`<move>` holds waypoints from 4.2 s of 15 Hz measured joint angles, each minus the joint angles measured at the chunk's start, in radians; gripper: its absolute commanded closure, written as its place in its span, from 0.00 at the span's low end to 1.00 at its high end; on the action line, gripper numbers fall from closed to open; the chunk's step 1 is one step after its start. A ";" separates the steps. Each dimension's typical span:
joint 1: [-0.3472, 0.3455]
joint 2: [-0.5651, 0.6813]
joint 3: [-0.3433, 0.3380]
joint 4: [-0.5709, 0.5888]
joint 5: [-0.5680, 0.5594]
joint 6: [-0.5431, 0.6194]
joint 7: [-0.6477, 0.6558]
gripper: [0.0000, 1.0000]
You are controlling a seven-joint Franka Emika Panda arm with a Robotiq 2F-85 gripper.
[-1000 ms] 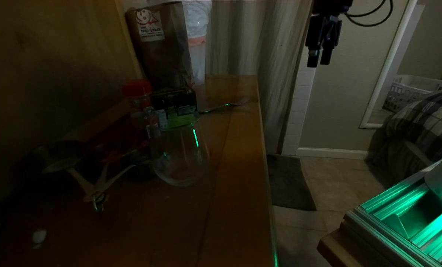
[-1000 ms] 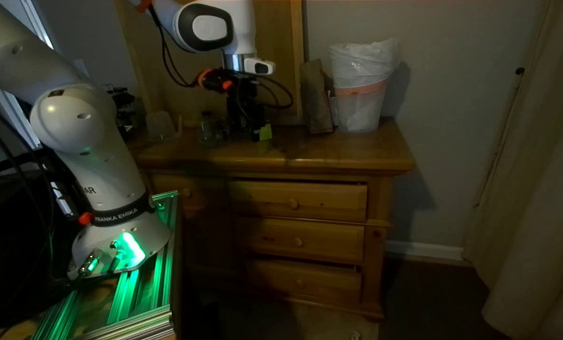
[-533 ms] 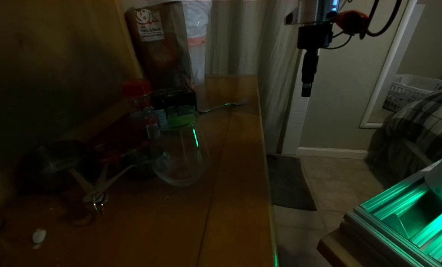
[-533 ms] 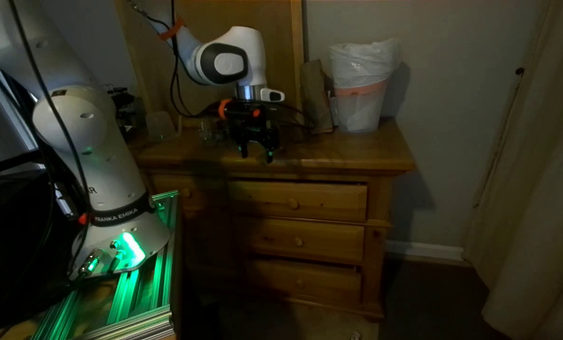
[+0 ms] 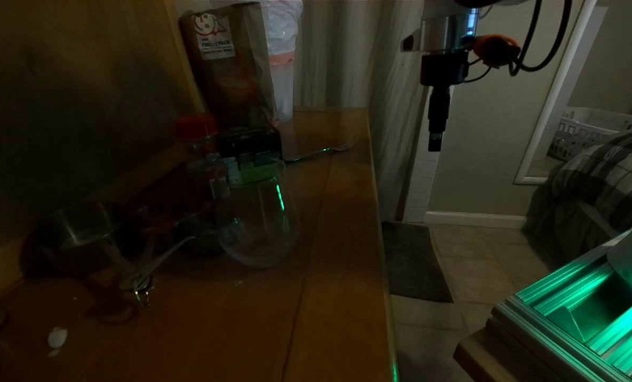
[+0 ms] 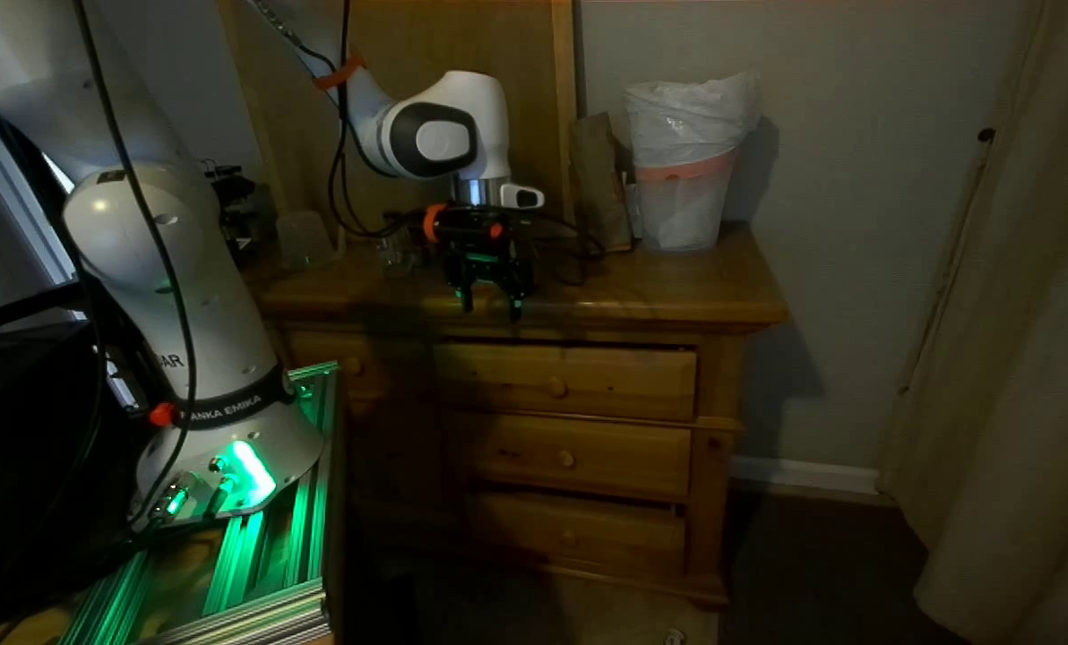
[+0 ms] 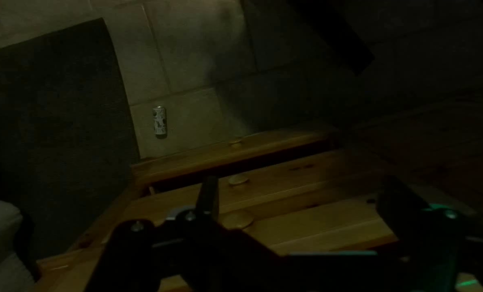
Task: Open the top right drawer, remove the brown packet from the drawer and put it on the dresser
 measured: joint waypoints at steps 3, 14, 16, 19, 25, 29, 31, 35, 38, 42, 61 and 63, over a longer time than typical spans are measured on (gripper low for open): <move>-0.007 0.026 -0.018 -0.002 0.009 0.061 -0.036 0.00; 0.072 0.119 -0.058 0.054 0.766 0.287 -0.834 0.00; 0.073 0.119 -0.081 0.060 0.901 0.240 -0.981 0.00; 0.061 0.151 -0.127 0.061 1.071 0.179 -1.200 0.00; 0.033 0.333 -0.148 0.096 1.383 0.116 -1.572 0.00; 0.029 0.473 -0.144 0.168 1.599 0.086 -1.736 0.00; 0.023 0.527 -0.144 0.208 1.683 0.060 -1.797 0.00; 0.015 0.577 -0.144 0.249 1.705 0.016 -1.808 0.00; 0.011 0.578 -0.143 0.251 1.707 0.017 -1.808 0.00; -0.037 0.618 -0.141 0.271 1.709 -0.009 -1.808 0.00; -0.111 0.854 -0.127 0.459 1.796 -0.268 -1.844 0.00; -0.111 0.882 -0.127 0.480 1.798 -0.274 -1.844 0.26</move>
